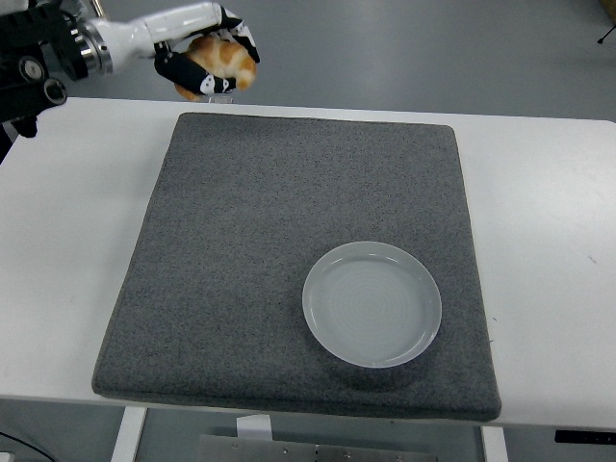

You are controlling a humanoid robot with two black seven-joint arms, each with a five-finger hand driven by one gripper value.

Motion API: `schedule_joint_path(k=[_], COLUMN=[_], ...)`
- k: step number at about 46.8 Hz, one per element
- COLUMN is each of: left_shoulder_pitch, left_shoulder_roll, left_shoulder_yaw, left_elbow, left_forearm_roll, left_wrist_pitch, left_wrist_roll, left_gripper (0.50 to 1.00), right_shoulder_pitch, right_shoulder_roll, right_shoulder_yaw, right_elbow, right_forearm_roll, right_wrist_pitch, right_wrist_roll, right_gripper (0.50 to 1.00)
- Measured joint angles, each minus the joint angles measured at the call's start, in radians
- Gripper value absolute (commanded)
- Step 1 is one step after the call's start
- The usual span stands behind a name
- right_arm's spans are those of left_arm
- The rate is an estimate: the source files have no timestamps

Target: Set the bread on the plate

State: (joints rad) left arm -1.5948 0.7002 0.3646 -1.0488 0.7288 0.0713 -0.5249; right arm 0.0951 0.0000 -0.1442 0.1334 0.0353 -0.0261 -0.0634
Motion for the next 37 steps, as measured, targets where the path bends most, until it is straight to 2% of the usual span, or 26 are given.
schedule_joint_path(k=[5,16,30,37], left_shoulder_pitch=[-0.046,-0.101,-0.161,-0.179], left_shoulder_roll=[0.002,-0.020,-0.118,-0.190], left_shoulder_yaw=[-0.001,-0.005,-0.006,-0.006], left_elbow=[0.001,-0.008,-0.072,-0.108], left_forearm_roll=[0.000,0.000,0.000,0.000], left_wrist_pitch=[-0.016,-0.011,0.009,0.030], left_wrist_roll=[0.000,0.005,0.011,0.012], left_gripper=[0.500,0.500,0.500,0.500], right_shoulder_pitch=[0.000,0.000,0.000,0.000], right_shoulder_roll=[0.000,0.000,0.000,0.000], right_shoulder_yaw=[0.000,0.000,-0.002,-0.002], right_elbow=[0.000,0.000,0.000,0.000], right_forearm_roll=[0.000,0.000,0.001,0.002], right_wrist_pitch=[0.000,0.000,0.000,0.000], right_wrist_roll=[0.000,0.000,0.001,0.000], right_gripper=[0.930,0.930,0.930,0.930])
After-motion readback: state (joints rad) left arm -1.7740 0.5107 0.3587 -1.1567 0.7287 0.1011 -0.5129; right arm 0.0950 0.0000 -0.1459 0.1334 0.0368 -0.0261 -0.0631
